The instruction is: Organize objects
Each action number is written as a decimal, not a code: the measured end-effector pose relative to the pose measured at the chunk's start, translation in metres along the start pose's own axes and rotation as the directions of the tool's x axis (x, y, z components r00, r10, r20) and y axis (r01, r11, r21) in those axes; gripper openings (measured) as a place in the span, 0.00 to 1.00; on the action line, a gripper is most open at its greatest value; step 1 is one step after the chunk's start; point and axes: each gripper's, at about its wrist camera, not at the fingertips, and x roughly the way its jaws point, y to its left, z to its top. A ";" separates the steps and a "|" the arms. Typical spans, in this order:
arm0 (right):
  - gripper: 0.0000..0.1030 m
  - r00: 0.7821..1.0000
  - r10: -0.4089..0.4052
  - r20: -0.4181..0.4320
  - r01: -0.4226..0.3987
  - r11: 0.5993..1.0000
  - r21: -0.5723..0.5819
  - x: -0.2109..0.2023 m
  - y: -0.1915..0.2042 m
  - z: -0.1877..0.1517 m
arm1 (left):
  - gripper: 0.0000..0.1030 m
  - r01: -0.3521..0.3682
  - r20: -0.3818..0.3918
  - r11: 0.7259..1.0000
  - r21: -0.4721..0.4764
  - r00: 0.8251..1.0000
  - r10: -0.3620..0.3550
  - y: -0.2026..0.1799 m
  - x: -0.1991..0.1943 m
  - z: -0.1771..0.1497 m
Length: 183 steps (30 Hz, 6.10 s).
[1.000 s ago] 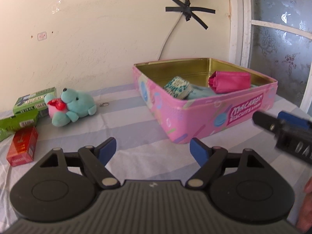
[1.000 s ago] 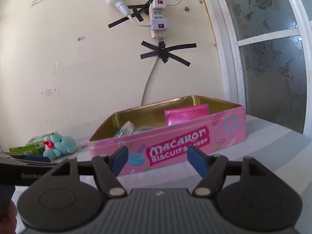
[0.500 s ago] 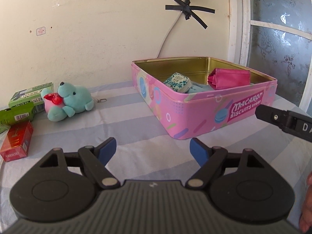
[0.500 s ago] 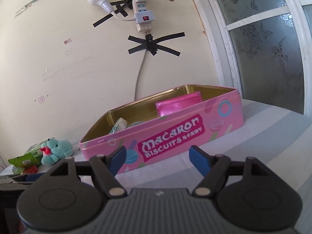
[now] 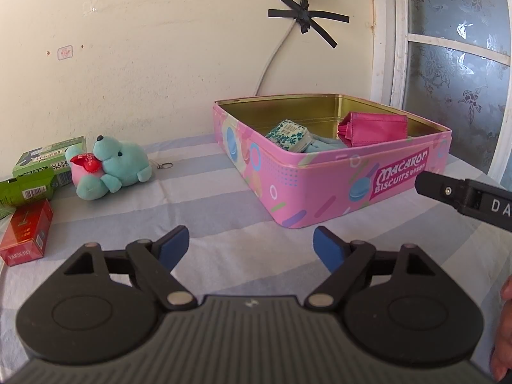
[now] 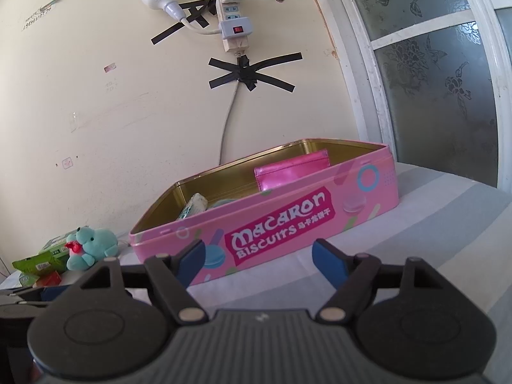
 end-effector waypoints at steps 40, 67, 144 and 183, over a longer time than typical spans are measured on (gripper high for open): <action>0.78 0.999 0.009 -0.035 -0.016 0.984 -0.179 -0.004 0.052 -0.010 | 0.87 0.023 -0.061 0.995 -0.093 0.998 -0.029 0.024 0.002 0.000; 0.73 0.544 0.656 -0.524 -0.431 0.754 0.496 0.217 0.276 -0.011 | 0.87 -0.339 -0.029 0.677 -0.653 0.905 0.425 0.267 -0.061 -0.022; 0.71 0.973 0.201 -0.113 -0.212 0.973 -0.092 0.043 -0.003 0.068 | 0.88 0.084 -0.004 0.991 -0.102 0.996 -0.085 -0.008 0.015 0.080; 0.82 0.921 0.269 -0.282 -0.331 0.922 -0.201 -0.036 0.061 -0.015 | 0.88 -0.121 -0.122 0.979 -0.167 0.987 0.101 0.066 -0.030 0.001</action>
